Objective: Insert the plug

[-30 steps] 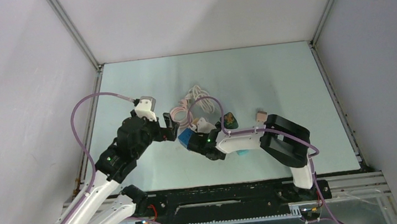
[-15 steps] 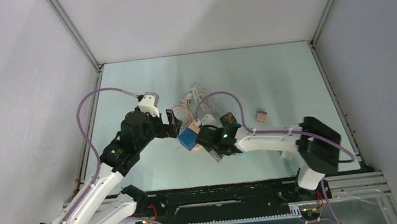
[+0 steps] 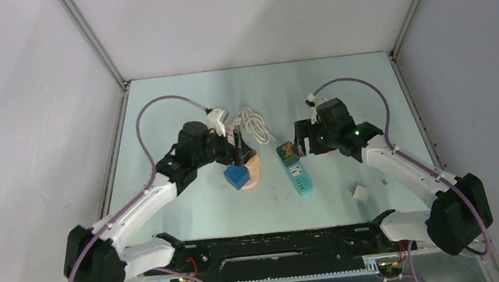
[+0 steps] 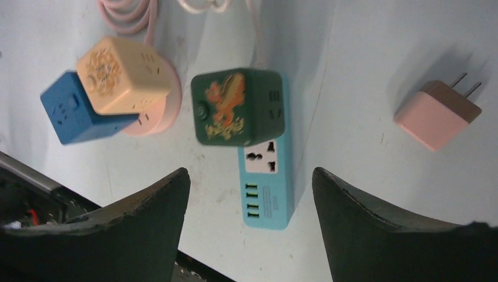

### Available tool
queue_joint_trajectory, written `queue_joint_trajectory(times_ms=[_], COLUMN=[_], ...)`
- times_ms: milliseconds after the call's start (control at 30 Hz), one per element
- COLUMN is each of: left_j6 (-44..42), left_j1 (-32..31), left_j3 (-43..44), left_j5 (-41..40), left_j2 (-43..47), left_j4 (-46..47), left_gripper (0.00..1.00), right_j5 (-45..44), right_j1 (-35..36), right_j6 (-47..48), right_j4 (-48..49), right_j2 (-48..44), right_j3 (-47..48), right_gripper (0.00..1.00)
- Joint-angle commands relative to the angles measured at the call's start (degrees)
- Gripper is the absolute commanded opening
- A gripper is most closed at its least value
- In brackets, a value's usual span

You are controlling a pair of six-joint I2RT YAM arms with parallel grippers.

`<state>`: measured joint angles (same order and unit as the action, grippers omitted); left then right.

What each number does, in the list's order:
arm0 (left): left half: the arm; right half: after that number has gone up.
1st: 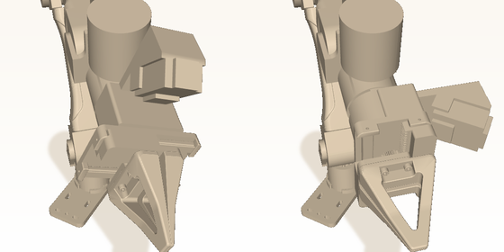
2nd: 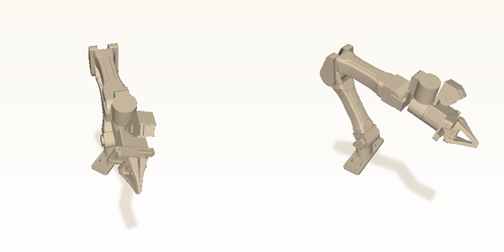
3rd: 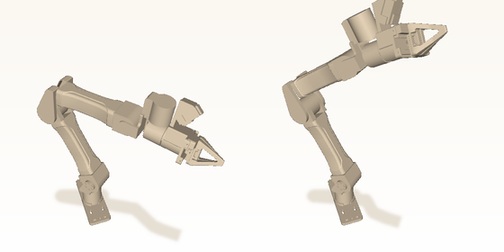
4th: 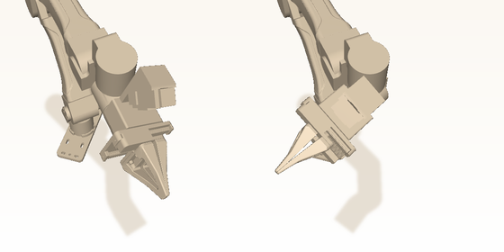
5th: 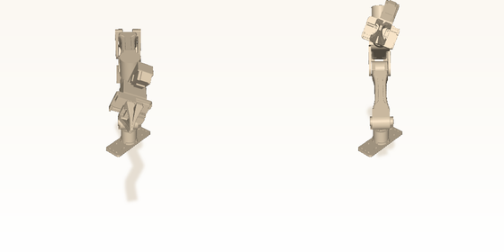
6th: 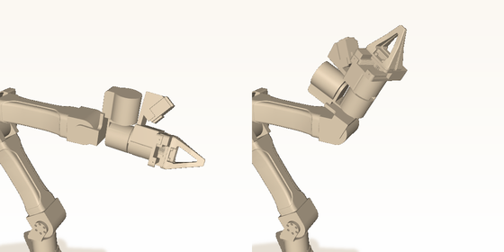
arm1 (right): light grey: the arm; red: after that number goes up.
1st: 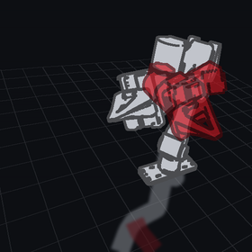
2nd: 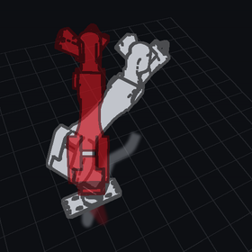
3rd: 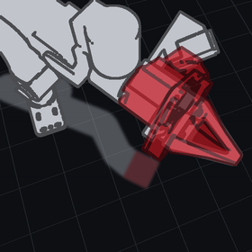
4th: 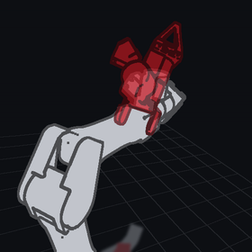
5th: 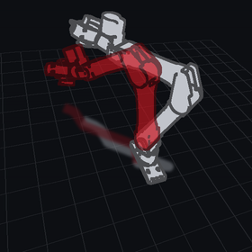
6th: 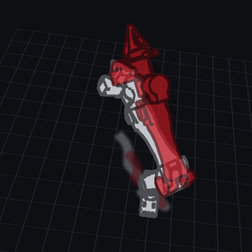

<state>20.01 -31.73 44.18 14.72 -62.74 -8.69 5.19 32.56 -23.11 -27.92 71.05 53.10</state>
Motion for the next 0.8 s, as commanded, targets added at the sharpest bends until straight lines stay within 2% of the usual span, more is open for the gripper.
queue_joint_trajectory(times_ms=[0,233,467,733,767], left_j6=[1.18,2.87,3.24,2.54,2.5], left_j1=[-3.51,-6.21,-8.0,-8.25,-8.2], left_j3=[6.78,13.58,20.38,23.13,23.17], left_j5=[7.02,6.91,3.64,1.96,1.97], left_j2=[-7.11,-21.67,-31.7,-38.05,-38.72], left_j4=[6.62,9.86,9.15,6.42,6.47], left_gripper=[0.89,0.84,0.81,0.71,0.7], right_j5=[16.18,25.56,24.58,22.3,22.09], right_j1=[-7.0,-13.24,-13.34,-13.49,-13.48], right_j6=[-0.71,-2.83,-2.96,-2.19,-2.05], right_j4=[7.85,14.54,16.3,15.49,15.27], right_j2=[3.09,10.49,16.92,21.2,21.43], right_j3=[-0.84,-0.75,-0.22,0.25,0.25], right_gripper=[0.76,0.59,0.56,0.34,0.28])
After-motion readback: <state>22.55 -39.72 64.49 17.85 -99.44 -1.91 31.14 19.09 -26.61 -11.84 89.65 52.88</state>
